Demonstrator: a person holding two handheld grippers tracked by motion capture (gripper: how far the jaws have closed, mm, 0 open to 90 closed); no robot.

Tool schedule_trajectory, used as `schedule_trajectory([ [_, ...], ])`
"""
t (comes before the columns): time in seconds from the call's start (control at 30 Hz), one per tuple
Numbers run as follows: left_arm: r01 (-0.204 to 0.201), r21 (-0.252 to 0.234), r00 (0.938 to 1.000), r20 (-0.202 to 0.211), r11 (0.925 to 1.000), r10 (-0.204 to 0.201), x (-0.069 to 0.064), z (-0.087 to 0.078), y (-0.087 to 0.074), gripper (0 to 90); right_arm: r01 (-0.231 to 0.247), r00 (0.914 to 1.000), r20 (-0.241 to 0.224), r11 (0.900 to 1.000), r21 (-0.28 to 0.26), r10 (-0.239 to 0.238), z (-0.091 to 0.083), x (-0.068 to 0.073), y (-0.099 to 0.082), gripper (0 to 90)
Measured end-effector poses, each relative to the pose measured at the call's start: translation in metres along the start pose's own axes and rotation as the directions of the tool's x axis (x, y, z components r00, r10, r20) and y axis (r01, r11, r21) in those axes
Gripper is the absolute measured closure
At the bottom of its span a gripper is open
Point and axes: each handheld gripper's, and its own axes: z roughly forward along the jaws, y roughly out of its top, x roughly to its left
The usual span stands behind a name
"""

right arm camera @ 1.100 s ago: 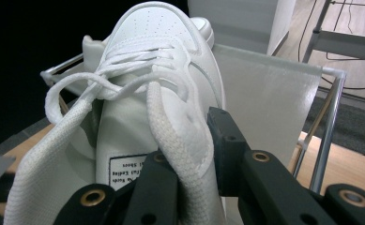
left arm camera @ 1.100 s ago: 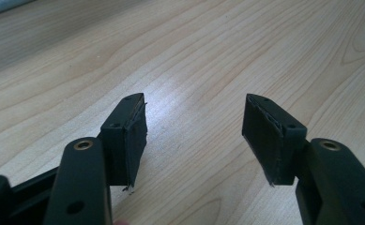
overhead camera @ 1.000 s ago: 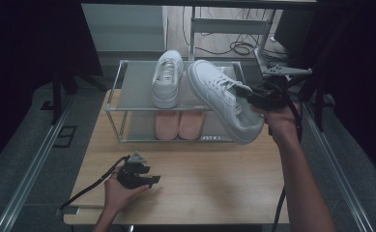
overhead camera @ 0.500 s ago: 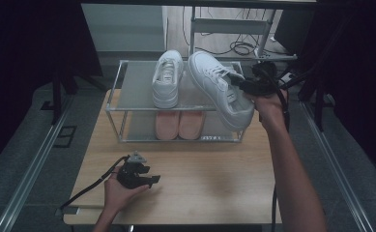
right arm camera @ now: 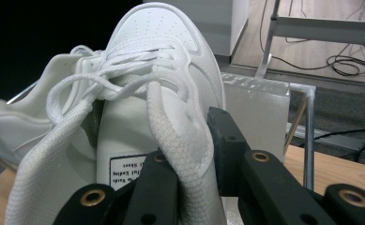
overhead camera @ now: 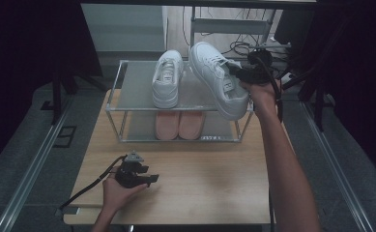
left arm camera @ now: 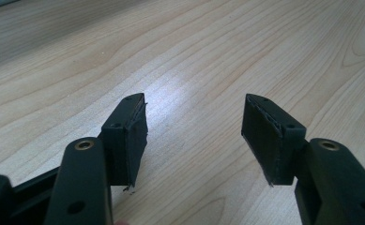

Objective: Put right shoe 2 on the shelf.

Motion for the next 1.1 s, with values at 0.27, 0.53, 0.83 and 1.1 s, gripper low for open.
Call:
schedule_trajectory([
  [0.27,-0.002,0.002,1.0,-0.003,1.0,0.002,0.001,0.0,0.0,41.0,-0.024,0.9985,0.049,0.9997,0.008,0.024,0.015,-0.002,0.01,81.6],
  [0.53,-0.005,0.0,1.0,0.0,1.0,0.005,0.003,-0.001,0.0,40.9,-0.047,0.9954,0.086,0.9982,0.038,0.043,0.037,0.007,0.017,81.6],
  [0.83,0.005,-0.011,1.0,0.007,0.9999,-0.005,0.005,-0.003,-0.001,41.0,-0.082,0.9888,0.13,0.9943,0.067,0.073,0.065,0.015,0.023,81.6],
  [1.1,0.007,-0.012,0.9999,0.007,0.9999,-0.007,0.006,-0.004,-0.001,41.0,-0.118,0.9801,0.17,0.9894,0.085,0.102,0.088,0.017,0.02,81.4],
])
